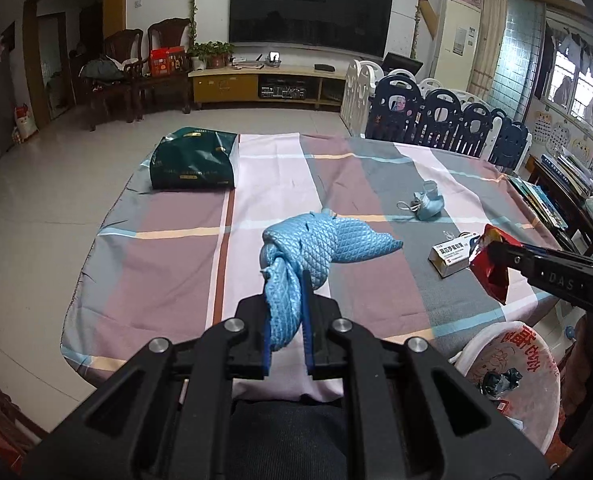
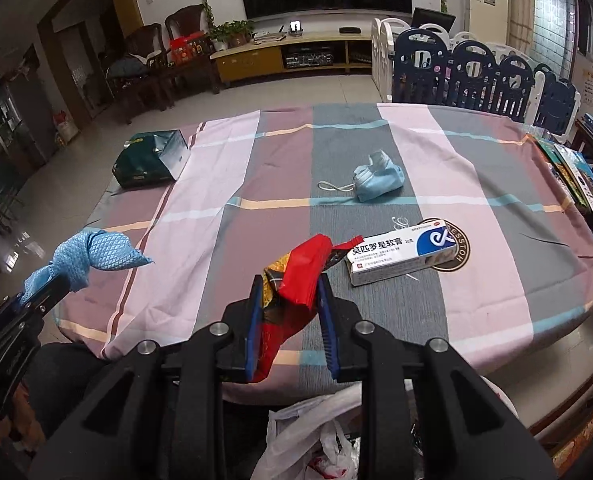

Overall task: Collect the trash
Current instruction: 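Carry the red wrapper over the wastebasket and open the right tool while the left holds the blue cloth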

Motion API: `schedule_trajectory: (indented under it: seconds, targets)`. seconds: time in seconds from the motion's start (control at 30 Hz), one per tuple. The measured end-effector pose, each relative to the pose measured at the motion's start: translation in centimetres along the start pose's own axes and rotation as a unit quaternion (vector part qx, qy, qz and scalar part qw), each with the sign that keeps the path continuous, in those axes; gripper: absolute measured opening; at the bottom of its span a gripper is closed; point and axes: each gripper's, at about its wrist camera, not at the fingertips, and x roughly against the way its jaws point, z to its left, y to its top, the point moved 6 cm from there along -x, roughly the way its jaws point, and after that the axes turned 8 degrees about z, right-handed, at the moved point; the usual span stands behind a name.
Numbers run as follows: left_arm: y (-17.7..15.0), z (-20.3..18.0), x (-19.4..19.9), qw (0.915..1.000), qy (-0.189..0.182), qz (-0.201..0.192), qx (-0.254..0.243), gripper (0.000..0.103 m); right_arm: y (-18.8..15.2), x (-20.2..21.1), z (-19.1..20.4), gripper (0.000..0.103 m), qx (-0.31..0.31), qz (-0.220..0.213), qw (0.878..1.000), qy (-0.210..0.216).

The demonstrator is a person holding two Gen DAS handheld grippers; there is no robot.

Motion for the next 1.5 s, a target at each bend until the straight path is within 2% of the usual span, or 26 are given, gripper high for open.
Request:
schedule_trajectory:
  seconds: [0.2, 0.43, 1.5]
  targets:
    - [-0.1, 0.0, 2.9, 0.9996, 0.01, -0.025, -0.007, 0.013, -1.5, 3.2, 0.0, 0.027, -0.002, -0.023, 1.0, -0.015]
    - [-0.1, -0.1, 4.5, 0.9993, 0.009, -0.037, -0.007, 0.013, -2.5, 4.5, -0.1, 0.027, -0.016, -0.029, 0.999, -0.007]
    - [-0.3, -1.1, 6.2, 0.9988, 0.004, -0.047, -0.014, 0.013, -5.0, 6.5, -1.4, 0.027, -0.032, -0.037, 0.999, -0.009]
